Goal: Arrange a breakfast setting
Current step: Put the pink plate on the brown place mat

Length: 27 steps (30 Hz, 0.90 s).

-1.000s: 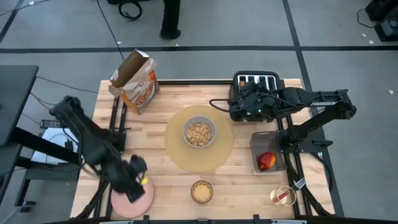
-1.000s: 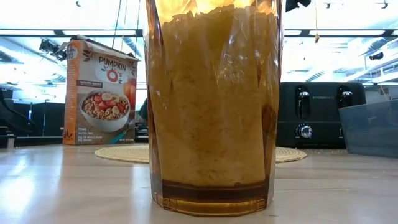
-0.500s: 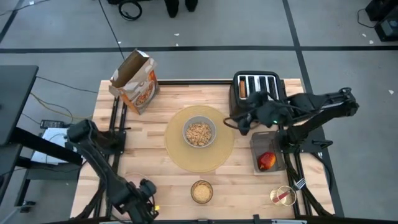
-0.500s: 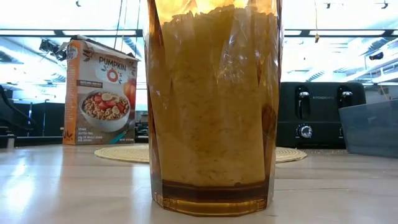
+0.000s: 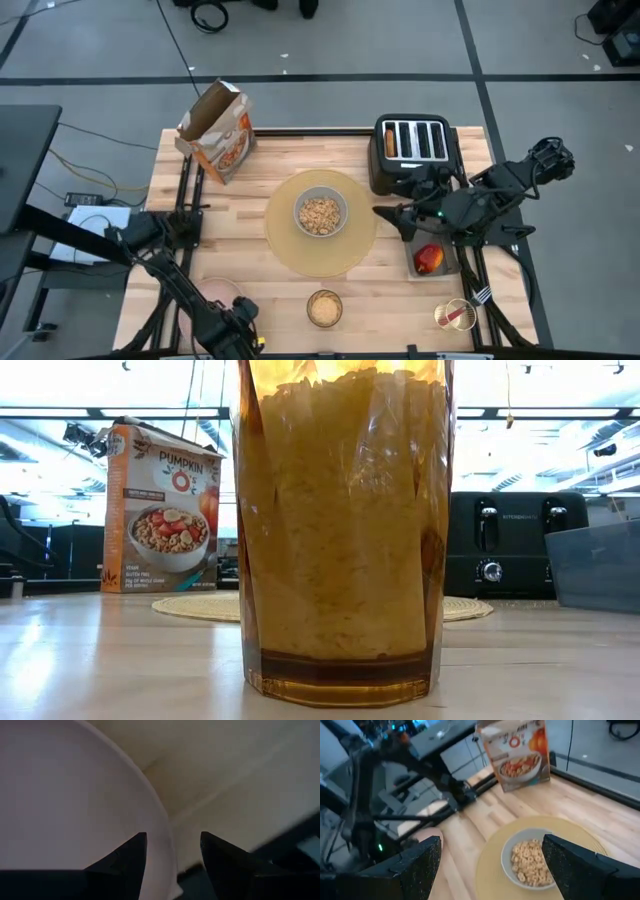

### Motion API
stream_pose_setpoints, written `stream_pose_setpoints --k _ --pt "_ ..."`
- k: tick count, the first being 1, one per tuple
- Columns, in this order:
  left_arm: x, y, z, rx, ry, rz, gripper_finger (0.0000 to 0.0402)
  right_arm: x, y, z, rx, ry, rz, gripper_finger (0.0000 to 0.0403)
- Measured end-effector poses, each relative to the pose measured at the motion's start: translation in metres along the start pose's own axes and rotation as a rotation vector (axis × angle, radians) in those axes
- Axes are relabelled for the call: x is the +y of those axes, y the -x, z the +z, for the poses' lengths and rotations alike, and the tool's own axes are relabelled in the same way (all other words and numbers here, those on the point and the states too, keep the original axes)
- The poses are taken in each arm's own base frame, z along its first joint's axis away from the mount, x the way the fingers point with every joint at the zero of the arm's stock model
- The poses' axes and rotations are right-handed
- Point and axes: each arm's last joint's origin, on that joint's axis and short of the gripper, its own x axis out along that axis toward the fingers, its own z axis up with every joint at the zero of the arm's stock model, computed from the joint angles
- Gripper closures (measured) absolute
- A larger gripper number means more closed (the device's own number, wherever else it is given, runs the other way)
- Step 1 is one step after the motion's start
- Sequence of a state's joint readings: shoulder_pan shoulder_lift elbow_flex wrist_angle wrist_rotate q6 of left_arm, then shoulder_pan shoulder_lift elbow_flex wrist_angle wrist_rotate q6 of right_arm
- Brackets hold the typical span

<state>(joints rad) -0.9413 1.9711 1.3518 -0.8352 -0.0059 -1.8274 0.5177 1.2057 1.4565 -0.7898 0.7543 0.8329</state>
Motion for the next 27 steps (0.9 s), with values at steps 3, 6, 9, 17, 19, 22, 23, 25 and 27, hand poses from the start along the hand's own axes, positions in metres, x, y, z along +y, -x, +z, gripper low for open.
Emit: stream_pose_setpoints --k 3,6,9,17,19,22,23,25,27 --pt "-0.003 -0.011 -0.001 0.007 0.035 0.006 0.0214 0.001 0.0 0.002 -0.021 0.011 0.002 0.0055" --pt "-0.004 -0.014 -0.001 0.014 0.049 0.01 0.0231 0.003 0.0 0.003 -0.031 0.024 0.017 0.0055" --pt "-0.004 -0.014 0.0 0.017 0.057 0.01 0.026 0.003 0.0 0.004 -0.035 0.052 0.024 0.0055" --pt "-0.001 -0.009 0.004 0.055 0.006 0.045 0.0373 -0.001 -0.001 0.009 -0.05 0.101 0.008 0.0055" --pt "0.003 0.0 0.005 0.051 -0.022 0.064 0.0385 -0.002 0.0 0.011 -0.056 0.105 0.009 0.0055" --pt "0.015 0.02 0.01 0.012 -0.093 0.106 0.0386 -0.004 0.004 0.014 -0.067 0.119 0.024 0.0055" --pt "0.018 0.031 0.013 0.003 -0.13 0.099 0.0386 -0.004 0.005 0.016 -0.076 0.121 0.03 0.0055" --pt "0.023 0.046 0.016 -0.04 -0.253 0.079 0.0386 -0.006 0.008 0.02 -0.095 0.128 0.038 0.0055" --pt "0.025 0.054 0.021 -0.074 -0.396 0.065 0.0386 -0.007 0.011 0.023 -0.114 0.13 0.046 0.0055"
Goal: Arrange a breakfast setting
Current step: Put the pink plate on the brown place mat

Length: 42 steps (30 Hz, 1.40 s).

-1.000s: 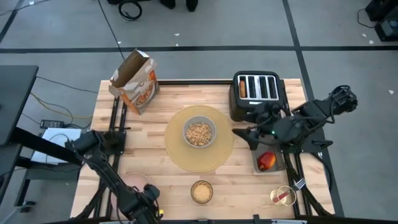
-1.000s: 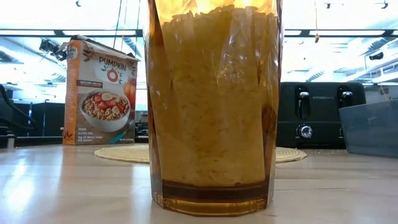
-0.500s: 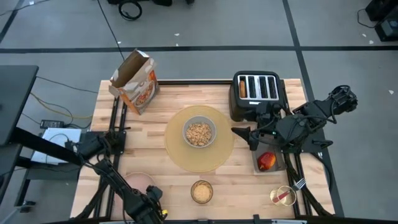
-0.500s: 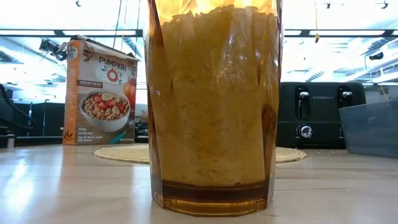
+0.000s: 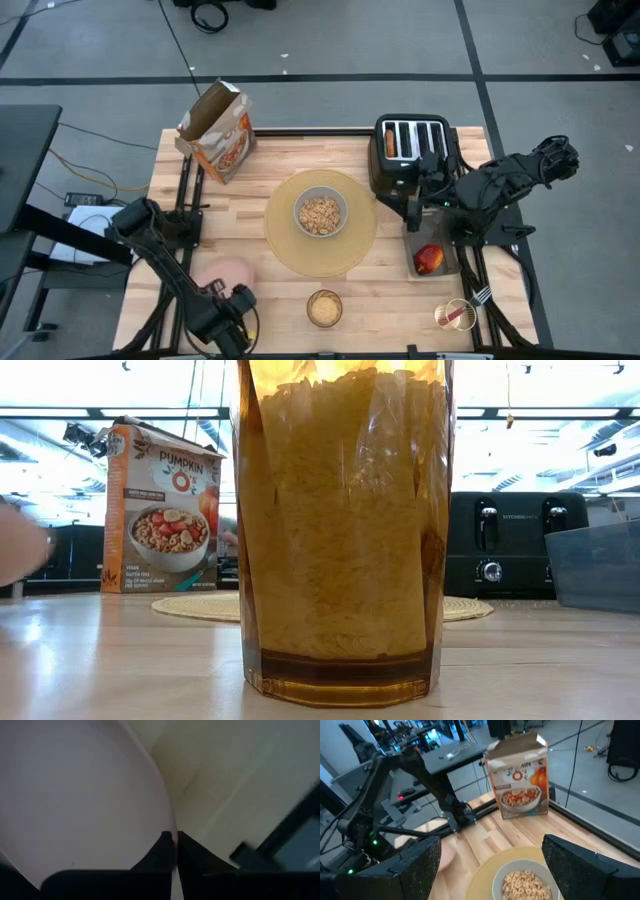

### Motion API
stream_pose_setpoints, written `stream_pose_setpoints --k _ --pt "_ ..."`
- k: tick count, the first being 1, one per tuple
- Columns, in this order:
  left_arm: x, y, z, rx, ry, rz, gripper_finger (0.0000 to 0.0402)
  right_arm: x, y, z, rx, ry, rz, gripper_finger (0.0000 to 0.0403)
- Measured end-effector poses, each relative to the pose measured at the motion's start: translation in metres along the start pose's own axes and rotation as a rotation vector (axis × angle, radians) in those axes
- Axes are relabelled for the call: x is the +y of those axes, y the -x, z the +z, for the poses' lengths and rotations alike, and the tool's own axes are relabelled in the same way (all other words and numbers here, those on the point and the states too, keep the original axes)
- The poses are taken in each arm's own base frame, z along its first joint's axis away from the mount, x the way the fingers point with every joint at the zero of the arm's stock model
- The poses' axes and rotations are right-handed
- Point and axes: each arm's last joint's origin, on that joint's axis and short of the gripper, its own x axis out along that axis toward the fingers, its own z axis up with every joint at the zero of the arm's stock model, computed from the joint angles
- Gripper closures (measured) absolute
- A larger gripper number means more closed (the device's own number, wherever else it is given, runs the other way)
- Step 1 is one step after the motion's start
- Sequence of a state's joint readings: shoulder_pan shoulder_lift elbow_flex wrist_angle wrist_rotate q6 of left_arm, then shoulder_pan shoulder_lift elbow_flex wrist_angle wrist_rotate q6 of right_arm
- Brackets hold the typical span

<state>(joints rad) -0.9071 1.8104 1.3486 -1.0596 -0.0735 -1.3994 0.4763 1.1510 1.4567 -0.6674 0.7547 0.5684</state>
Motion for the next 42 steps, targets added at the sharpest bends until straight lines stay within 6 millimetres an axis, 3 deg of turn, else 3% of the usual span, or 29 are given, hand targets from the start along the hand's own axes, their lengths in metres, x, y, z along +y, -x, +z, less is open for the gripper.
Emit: stream_pose_setpoints --k 3,8,11,16,20,26,33,36,42 --pt "0.006 0.01 0.009 -0.061 -0.239 0.001 0.0386 -0.004 0.005 0.004 -0.015 -0.005 0.005 0.0055" --pt "0.011 0.003 0.034 -0.086 -0.655 0.065 0.0386 -0.006 0.008 0.006 -0.023 0.004 0.01 0.0055" --pt "0.017 0.001 0.057 -0.084 -0.767 0.083 0.0386 -0.006 0.009 0.007 -0.022 0.002 0.019 0.0055" --pt "0.031 -0.001 0.095 -0.1 -0.812 0.086 0.0386 -0.005 0.009 0.006 -0.007 0.002 0.047 0.0055" --pt "0.039 -0.002 0.11 -0.093 -0.828 0.083 0.0386 -0.002 0.011 0.004 0.018 -0.017 0.091 0.0055" --pt "0.039 -0.006 0.116 -0.076 -0.861 0.058 0.0386 0.002 0.016 0.002 0.031 -0.026 0.124 0.0055" --pt "0.03 -0.026 0.113 -0.025 -0.877 0.056 0.0386 0.002 0.016 -0.005 0.078 0.002 0.107 0.0055" --pt "0.029 -0.036 0.115 -0.012 -0.858 0.089 0.0386 0.004 0.006 -0.019 0.182 0.114 0.081 0.0055" --pt "0.029 -0.04 0.116 -0.012 -0.786 0.123 0.0371 0.007 -0.04 -0.058 0.457 0.414 0.04 0.0055"
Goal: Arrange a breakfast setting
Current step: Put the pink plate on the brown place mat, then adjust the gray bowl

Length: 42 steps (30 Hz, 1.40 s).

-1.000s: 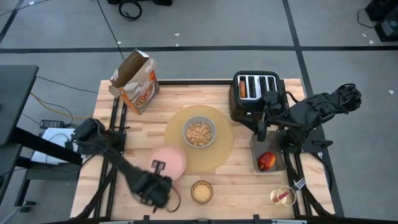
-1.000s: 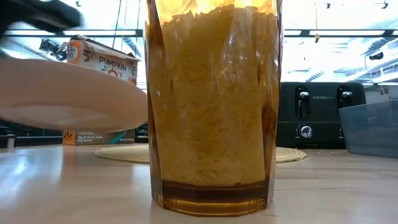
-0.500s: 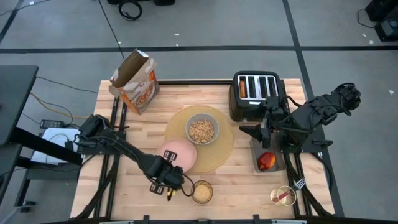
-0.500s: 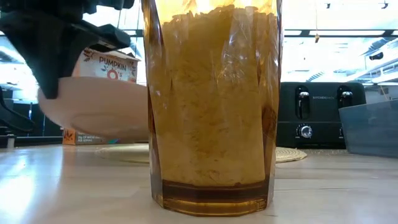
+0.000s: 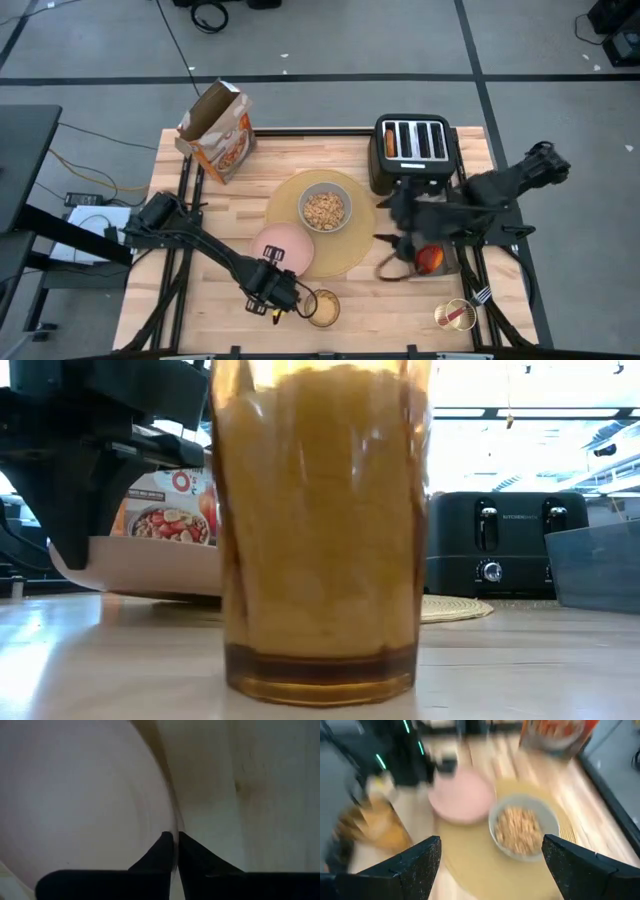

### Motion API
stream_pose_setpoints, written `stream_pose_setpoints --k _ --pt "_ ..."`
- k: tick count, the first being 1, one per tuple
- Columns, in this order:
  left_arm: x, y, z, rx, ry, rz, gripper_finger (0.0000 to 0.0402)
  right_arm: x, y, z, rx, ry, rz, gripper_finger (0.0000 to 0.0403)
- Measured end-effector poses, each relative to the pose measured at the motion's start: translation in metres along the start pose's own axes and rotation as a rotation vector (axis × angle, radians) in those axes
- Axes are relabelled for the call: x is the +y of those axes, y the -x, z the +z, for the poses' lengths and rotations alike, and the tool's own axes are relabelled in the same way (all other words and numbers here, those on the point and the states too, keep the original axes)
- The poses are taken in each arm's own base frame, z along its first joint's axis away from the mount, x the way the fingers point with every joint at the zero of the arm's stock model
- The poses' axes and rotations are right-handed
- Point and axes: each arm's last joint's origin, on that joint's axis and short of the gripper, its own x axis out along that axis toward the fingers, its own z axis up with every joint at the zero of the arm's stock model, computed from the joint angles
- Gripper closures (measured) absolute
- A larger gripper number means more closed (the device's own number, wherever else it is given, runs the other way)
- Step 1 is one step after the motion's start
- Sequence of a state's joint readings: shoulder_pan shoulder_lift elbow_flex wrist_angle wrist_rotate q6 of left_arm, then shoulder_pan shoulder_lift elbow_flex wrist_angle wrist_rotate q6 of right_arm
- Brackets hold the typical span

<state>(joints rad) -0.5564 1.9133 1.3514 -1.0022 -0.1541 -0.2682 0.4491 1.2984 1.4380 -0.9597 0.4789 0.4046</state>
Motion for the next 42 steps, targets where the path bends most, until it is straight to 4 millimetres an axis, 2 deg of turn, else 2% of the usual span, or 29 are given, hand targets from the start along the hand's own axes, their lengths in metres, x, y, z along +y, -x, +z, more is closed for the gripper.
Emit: stream_pose_setpoints --k 4,9,20,24,26,31,34,37,42 --pt "0.001 0.0 -0.003 0.026 0.014 0.006 0.0357 -0.017 -0.043 -0.001 0.215 0.086 -0.002 0.0055" --pt "0.002 0.0 -0.006 0.058 0.058 0.017 0.0353 -0.028 -0.071 0.003 0.278 0.214 0.039 0.0055" --pt "0.006 0.024 -0.01 -0.021 0.152 -0.009 0.0351 -0.034 -0.075 0.009 0.235 0.261 0.042 0.0055" --pt "0.008 0.044 -0.019 -0.052 0.205 -0.022 0.0351 -0.04 -0.086 0.007 0.283 0.311 0.063 0.0055" --pt "0.009 0.058 -0.028 -0.067 0.249 -0.03 0.0351 -0.048 -0.099 0.005 0.335 0.343 0.055 0.0055" --pt "0.009 0.091 -0.048 -0.167 0.394 -0.032 0.0351 -0.066 -0.144 -0.003 0.47 0.581 0.026 0.0055" --pt "0.009 0.107 -0.058 -0.24 0.508 -0.03 0.0351 -0.079 -0.169 -0.012 0.578 0.653 0.036 0.0055" --pt "0.008 0.12 -0.067 -0.313 0.618 -0.019 0.0351 -0.095 -0.186 -0.021 0.673 0.696 0.029 0.0055" --pt "0.005 0.135 -0.081 -0.424 0.741 0.011 0.0351 -0.114 -0.21 -0.028 0.703 0.724 0.087 0.0055"
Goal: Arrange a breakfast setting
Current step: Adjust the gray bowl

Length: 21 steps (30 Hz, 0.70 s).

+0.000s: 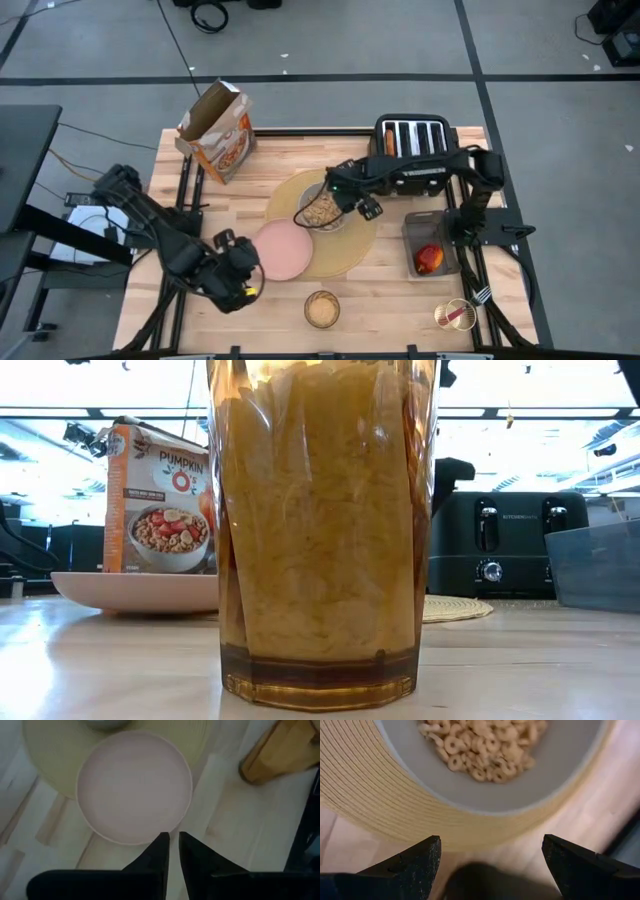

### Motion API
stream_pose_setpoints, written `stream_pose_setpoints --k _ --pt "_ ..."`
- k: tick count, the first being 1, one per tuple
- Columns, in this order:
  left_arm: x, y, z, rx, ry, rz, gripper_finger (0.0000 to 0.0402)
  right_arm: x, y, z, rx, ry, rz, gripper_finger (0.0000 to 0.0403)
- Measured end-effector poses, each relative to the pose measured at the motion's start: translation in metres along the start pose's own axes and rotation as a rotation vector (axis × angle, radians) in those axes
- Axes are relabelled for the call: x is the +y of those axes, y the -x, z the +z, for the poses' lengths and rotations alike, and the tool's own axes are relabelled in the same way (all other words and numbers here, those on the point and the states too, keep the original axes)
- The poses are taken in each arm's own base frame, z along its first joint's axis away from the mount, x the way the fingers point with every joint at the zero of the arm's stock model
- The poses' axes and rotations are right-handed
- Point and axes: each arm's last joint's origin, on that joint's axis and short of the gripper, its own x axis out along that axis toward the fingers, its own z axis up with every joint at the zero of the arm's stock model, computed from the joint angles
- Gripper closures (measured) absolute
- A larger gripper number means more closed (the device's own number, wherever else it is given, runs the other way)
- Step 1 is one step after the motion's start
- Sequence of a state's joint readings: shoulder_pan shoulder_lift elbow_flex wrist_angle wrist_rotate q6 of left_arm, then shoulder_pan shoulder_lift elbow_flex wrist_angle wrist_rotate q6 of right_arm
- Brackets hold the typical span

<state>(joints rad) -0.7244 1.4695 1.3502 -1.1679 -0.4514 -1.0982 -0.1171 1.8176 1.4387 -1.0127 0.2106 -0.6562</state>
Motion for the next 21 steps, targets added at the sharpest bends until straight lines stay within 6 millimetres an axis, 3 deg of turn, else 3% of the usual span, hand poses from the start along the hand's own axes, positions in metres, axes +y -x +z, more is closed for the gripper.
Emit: stream_pose_setpoints --k 9,21 --pt "0.007 0.006 -0.006 0.011 0.026 0.058 0.0351 -0.012 -0.037 -0.002 0.03 0.115 0.097 0.0055" --pt "0.01 0.006 -0.007 0.013 0.039 0.082 0.0351 -0.008 -0.029 0.007 -0.095 0.119 0.12 0.0055"
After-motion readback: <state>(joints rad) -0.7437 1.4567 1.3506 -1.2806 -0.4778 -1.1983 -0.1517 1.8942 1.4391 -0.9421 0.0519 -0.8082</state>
